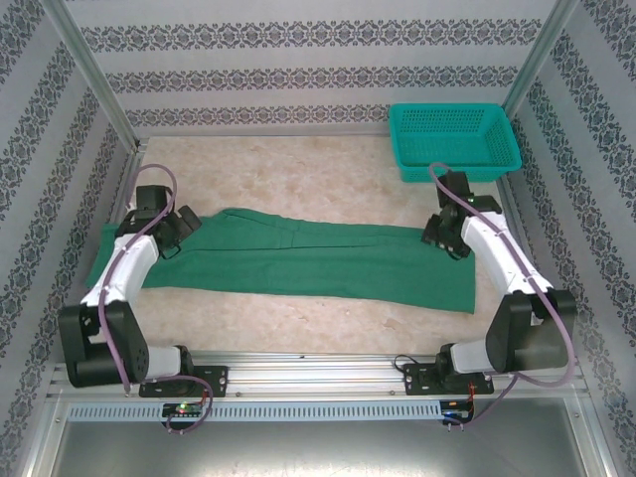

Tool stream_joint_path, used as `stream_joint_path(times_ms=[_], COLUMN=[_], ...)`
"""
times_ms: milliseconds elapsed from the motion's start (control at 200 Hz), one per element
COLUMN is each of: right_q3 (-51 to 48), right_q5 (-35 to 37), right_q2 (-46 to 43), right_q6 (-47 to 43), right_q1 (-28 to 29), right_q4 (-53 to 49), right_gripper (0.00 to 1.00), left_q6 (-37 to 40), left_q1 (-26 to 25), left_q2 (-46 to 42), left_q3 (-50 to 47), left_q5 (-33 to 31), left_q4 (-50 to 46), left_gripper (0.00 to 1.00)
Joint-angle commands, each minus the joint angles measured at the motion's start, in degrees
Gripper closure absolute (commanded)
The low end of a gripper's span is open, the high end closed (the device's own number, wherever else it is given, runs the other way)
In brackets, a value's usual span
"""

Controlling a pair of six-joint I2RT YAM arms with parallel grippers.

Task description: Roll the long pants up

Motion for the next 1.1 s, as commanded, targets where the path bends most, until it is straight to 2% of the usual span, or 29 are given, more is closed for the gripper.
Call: stream_joint_path(times_ms=[0,200,455,629,714,784,854,924,989,1094], right_q3=[-3.57,-0.38,7.53,15.30,17.73,17.08,15.80,15.76,16.83,18.85], right_q5=[-4.28,-3.93,-3.90,-1.03,1.38,4.36,5.05,3.62,2.44,2.13], right_q2=[3.20,13.67,25.79,31.98,31.74,27.42,22.86,21.42,22.50,26.34], right_q6=[2.90,2.92,4.01,3.21,2.24,2.08,1.70,0.72,-0.06,-0.42], right_q1=[-0.54,-1.63,-2.44,-3.14,-3.64,-4.86,-8.25,-13.07,-16.62,-19.29], right_q4=[0.97,1.95,-0.50,-3.20,-4.77,-4.74,-4.60,-5.04,-5.81,-5.62], right_gripper=[1.00,1.00,1.00,1.00,1.00,1.00,0.91,0.68,0.65,0.61], left_q6=[2.85,0.80,2.06,1.30,1.10,1.17,1.09,0.58,-0.19,-0.58], left_q1=[-0.45,-1.39,-1.59,-1.51,-1.59,-1.59,-1.59,-1.67,-1.68,-1.78], left_q2=[-1.67,-2.47,-3.01,-0.82,0.45,1.91,4.76,8.32,11.41,15.32], left_q3=[-0.66,-5.62,-3.48,-1.19,-0.03,1.26,3.17,4.41,4.75,4.97], left_q5=[-0.62,10.24,5.42,7.31,7.39,7.00,6.96,7.92,8.84,10.03], left_q4=[-6.75,-2.40,-6.07,-4.93,-4.29,-3.56,-2.71,-0.77,1.93,6.02], left_gripper=[0.00,0.00,0.00,0.00,0.00,0.00,0.00,0.00,0.00,0.00])
